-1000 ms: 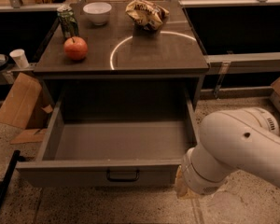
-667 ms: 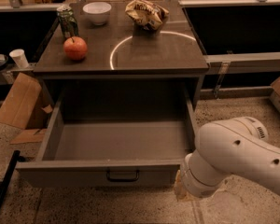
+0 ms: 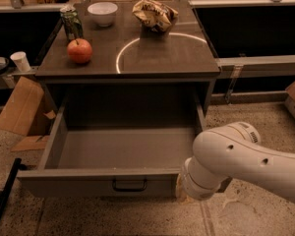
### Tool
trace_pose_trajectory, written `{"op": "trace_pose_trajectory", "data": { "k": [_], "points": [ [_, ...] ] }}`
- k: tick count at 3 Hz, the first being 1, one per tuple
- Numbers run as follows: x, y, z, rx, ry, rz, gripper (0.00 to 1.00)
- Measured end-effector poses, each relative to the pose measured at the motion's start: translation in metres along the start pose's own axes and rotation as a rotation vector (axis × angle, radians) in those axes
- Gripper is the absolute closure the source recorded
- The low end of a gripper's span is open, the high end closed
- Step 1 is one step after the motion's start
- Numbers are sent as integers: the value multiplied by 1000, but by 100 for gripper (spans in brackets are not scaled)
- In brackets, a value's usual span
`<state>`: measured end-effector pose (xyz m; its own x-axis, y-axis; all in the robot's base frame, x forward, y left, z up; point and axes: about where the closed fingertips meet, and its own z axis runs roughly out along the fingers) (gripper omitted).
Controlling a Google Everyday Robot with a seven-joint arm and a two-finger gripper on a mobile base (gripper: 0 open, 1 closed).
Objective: Close top drawer
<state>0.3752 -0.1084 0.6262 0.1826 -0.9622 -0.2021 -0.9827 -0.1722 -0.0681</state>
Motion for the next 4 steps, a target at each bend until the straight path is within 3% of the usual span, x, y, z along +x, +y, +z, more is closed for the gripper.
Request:
{"op": "trace_pose_trajectory", "data": {
  "k": [1,2,4],
  "points": [
    [0,-9,6,9,-3,6,100],
    [0,-9,6,9,-3,6,85],
    [0,-9,6,9,-3,6,39]
  ]
}}
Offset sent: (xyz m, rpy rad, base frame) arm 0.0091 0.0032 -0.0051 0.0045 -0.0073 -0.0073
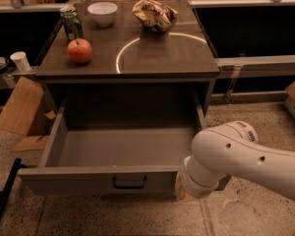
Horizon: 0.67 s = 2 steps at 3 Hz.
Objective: Close top drawer
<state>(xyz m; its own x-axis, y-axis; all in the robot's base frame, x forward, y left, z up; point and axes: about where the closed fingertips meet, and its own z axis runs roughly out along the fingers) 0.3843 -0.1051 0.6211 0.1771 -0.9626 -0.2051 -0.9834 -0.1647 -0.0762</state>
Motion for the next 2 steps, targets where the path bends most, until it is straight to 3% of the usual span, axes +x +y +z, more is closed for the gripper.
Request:
{"op": "trace_pose_trajectory", "data": {
  "k": [1,2],
  "points": [
    [0,0,0,0,0,0,15],
    [0,0,0,0,0,0,0]
  ]
}}
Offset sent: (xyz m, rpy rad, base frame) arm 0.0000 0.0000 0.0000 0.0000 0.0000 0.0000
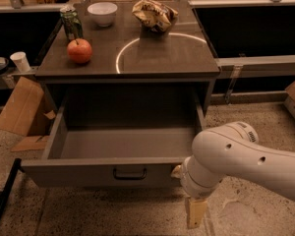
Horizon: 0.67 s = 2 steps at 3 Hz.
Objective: Close top drawer
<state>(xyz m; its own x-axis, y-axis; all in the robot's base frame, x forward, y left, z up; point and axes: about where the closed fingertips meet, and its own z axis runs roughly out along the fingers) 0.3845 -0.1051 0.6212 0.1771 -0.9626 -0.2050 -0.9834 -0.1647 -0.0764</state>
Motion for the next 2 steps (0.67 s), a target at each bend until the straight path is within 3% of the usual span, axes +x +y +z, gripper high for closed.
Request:
{"op": "trace_pose_trajectory", "data": {
  "k": [1,2],
  "points": [
    [1,-3,-1,3,0,0,0],
    [6,-27,2,5,-11,-5,0]
  ]
}}
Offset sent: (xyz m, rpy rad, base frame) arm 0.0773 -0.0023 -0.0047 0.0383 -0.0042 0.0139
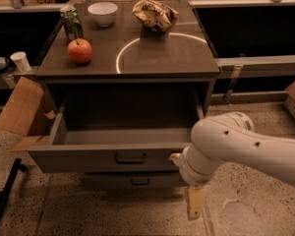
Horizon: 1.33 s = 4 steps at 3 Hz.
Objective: Close top drawer
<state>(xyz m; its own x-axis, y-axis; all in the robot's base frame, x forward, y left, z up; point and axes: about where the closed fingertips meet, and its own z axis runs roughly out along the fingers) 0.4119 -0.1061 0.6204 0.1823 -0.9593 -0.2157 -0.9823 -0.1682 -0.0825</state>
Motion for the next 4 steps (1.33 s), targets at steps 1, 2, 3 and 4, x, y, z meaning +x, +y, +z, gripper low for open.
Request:
{"op": "trace_pose_trajectory", "data": {
  "k": [1,2,3,4],
  "points": [
    [3,-11,1,3,-6,3,19],
    [15,-57,5,36,-29,22,50],
    [22,-87,8,58,-42,31,73],
    [29,-109,10,77,-47,48,96]
  ]
}}
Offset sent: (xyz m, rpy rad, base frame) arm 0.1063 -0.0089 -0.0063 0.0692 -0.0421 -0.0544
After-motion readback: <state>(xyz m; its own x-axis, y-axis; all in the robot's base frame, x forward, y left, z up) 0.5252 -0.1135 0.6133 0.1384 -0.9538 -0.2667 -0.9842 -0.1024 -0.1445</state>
